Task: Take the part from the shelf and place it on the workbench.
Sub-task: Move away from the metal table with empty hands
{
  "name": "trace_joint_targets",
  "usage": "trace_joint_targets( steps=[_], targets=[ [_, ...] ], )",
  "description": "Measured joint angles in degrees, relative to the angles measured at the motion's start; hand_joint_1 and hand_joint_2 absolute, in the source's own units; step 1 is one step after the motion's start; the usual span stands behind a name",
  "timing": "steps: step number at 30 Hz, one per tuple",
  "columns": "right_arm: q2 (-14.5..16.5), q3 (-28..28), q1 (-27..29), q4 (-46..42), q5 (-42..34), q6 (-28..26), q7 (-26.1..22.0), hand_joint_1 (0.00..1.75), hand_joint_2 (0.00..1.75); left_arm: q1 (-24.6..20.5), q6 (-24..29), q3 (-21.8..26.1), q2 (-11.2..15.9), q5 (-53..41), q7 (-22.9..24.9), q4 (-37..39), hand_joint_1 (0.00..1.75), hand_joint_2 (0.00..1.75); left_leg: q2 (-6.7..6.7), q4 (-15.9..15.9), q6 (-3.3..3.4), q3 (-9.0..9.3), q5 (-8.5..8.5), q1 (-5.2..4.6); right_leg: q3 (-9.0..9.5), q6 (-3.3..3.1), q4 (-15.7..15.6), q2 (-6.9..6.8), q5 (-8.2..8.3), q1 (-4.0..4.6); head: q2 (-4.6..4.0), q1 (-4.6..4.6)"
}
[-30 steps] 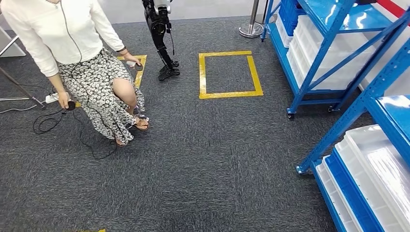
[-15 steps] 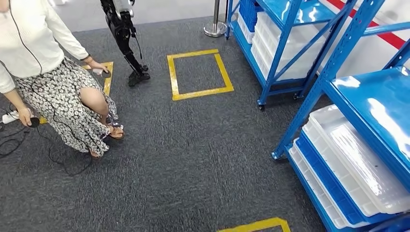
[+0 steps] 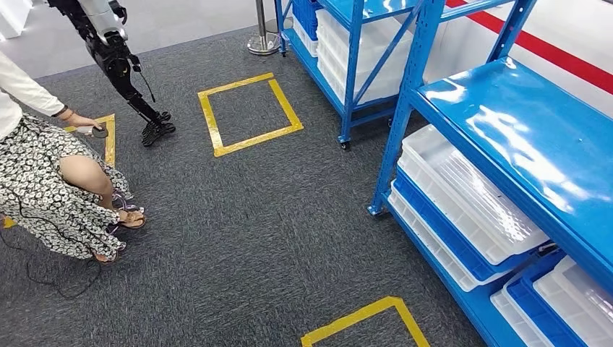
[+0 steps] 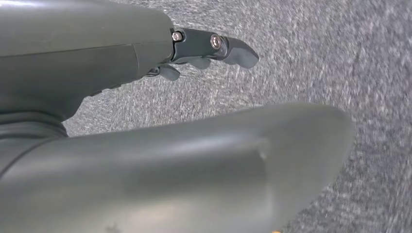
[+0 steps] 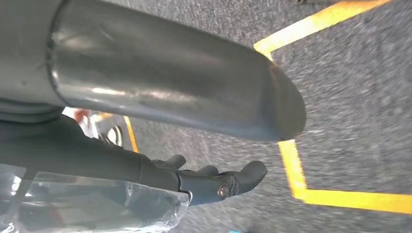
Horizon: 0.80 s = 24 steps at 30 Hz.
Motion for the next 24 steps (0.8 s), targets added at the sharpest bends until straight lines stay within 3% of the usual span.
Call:
trace_joint_targets(
  steps=[1, 2, 3, 4, 5, 8, 10, 13, 15, 16, 18, 20, 21, 22, 23, 24],
  targets=[
    [0.0, 0.0, 0.0, 0.0, 0.0, 0.0, 0.0, 0.0, 0.0, 0.1, 0.0, 0.0, 0.0, 0.0, 0.0, 0.0, 0.0, 0.0, -1.86, 3.5, -0.25, -1.36, -2.46, 0.07, -0.18, -0.4, 0.0, 0.67, 0.31, 0.19, 0.0, -0.05],
    [0.0, 0.0, 0.0, 0.0, 0.0, 0.0, 0.0, 0.0, 0.0, 0.2, 0.0, 0.0, 0.0, 0.0, 0.0, 0.0, 0.0, 0.0, -2.81, 7.3, -0.26, -2.91, -4.66, 0.09, -0.49, -0.71, 0.0, 1.39, 0.59, 0.45, 0.0, -0.05],
    [0.0, 0.0, 0.1, 0.0, 0.0, 0.0, 0.0, 0.0, 0.0, 0.3, 0.0, 0.0, 0.0, 0.0, 0.0, 0.0, 0.0, 0.0, -3.16, 10.5, -0.17, -4.19, -6.05, 0.09, -0.77, -0.88, 0.0, 2.19, 0.83, 0.72, 0.0, -0.05],
    [0.0, 0.0, 0.1, 0.0, 0.0, 0.0, 0.0, 0.0, 0.0, 0.3, 0.0, 0.0, 0.0, 0.0, 0.0, 0.0, 0.0, 0.0, -3.27, 12.0, 0.05, -4.73, -6.27, 0.08, -0.99, -0.95, 0.1, 3.05, 1.04, 0.99, 0.0, -0.05],
    [0.0, 0.0, 0.2, 0.0, 0.0, 0.0, 0.0, 0.0, 0.0, 0.3, 0.0, 0.0, 0.0, 0.0, 0.0, 0.0, 0.0, 0.0, -3.43, 11.2, 0.43, -4.15, -5.24, 0.05, -1.13, -0.96, 0.1, 3.9, 1.26, 1.22, 0.0, -0.04],
    [0.1, -0.1, 0.2, 0.0, 0.0, 0.0, 0.0, 0.0, 0.0, 0.3, 0.0, 0.0, 0.1, 0.0, 0.0, 0.0, 0.0, 0.0, -5.97, 0.4, 2.4, 1.5, 0.29, -0.5, -1.38, -0.78, 0.0, 6.27, 2.01, 1.59, 0.0, 0.01],
    [0.4, -0.1, 0.1, 0.0, 0.0, 0.0, 0.0, 0.0, 0.0, 0.3, 0.0, 0.0, 0.4, -0.2, 0.0, 0.0, 0.0, 0.0, -7.4, -3.2, 3.31, 3.19, 1.55, -1.15, -1.57, -0.37, -0.2, 7.27, 2.46, 1.43, 0.0, 0.01],
    [0.6, -0.1, 0.2, 0.0, -0.2, 0.0, 0.1, 0.0, 0.0, 0.1, -0.2, -0.1, 0.5, -0.5, -0.1, 0.0, 0.0, 0.0, -6.23, -4.8, 4.41, 3.51, 2.62, -1.58, -1.93, 0.65, -0.8, 8.21, 3.35, 1.36, 0.0, -0.06],
    [0.6, -0.3, 0.3, 0.0, -0.4, 0.0, 0.2, 0.0, 0.0, 0.0, -0.3, -0.1, 0.4, -0.6, -0.2, 0.0, 0.0, 0.0, -4.99, -7.0, 5.1, 4.06, 4.18, -1.38, -2.84, 0.68, 0.1, 6.15, 2.65, 1.77, 0.0, 0.15],
    [0.5, -0.3, 0.2, 0.0, -0.5, 0.0, 0.3, 0.0, 0.0, 0.1, -0.4, -0.2, 0.4, -0.6, -0.2, 0.0, 0.0, 0.0, -4.27, -7.8, 5.2, 4.13, 4.9, -1.24, -3.86, 0.4, 2.1, 4.61, 1.32, 1.84, 0.0, 0.32],
    [0.3, -0.5, 0.1, 0.0, -0.6, 0.0, 0.5, 0.0, 0.0, 0.3, -0.5, -0.2, 0.4, -0.7, -0.2, 0.0, 0.0, 0.0, -2.83, -8.1, 5.05, 3.64, 5.49, -1.33, -6.62, 0.14, 8.2, 2.7, -2.34, 1.56, 0.0, 0.59],
    [0.1, -0.7, 0.1, 0.0, -0.8, 0.0, 0.6, 0.0, 0.0, 0.4, -0.6, -0.3, 0.3, -0.8, -0.1, 0.0, 0.0, 0.0, -1.15, -8.1, 4.52, 2.96, 5.87, -1.22, -8.32, 0.82, 13.3, 2.07, -4.55, 0.95, 0.0, 0.63],
    [0.0, -0.8, 0.2, 0.0, -0.9, 0.0, 0.7, 0.0, 0.0, 0.4, -0.6, -0.3, 0.2, -0.8, -0.1, 0.0, 0.0, 0.0, -0.36, -8.0, 4.21, 2.67, 6.02, -1.1, -7.72, 1.53, 13.3, 1.76, -4.53, 0.58, 0.0, 0.63],
    [-0.1, -0.9, 0.3, 0.0, -0.9, 0.0, 0.8, 0.0, 0.0, 0.4, -0.6, -0.3, 0.1, -0.8, -0.1, 0.0, 0.0, 0.0, 0.44, -7.8, 3.85, 2.4, 6.1, -0.89, -6.0, 2.41, 11.2, 1.31, -3.84, 0.21, 0.0, 0.65],
    [-0.2, -1.0, 0.3, 0.0, -0.9, 0.0, 0.9, 0.0, 0.0, 0.3, -0.6, -0.3, 0.0, -0.8, -0.1, 0.0, 0.0, 0.0, 1.19, -7.3, 3.38, 2.17, 6.01, -0.7, -3.27, 3.3, 7.2, 0.26, -2.81, -0.13, 0.0, 0.68],
    [-0.3, -1.1, 0.2, 0.0, -0.9, -0.1, 0.9, 0.0, 0.0, 0.3, -0.6, -0.3, 0.0, -0.8, -0.1, 0.0, 0.0, 0.0, 1.86, -6.5, 2.77, 1.81, 5.74, -0.64, -1.02, 3.78, 3.7, -0.92, -2.08, -0.2, 0.0, 0.8]
  ],
)
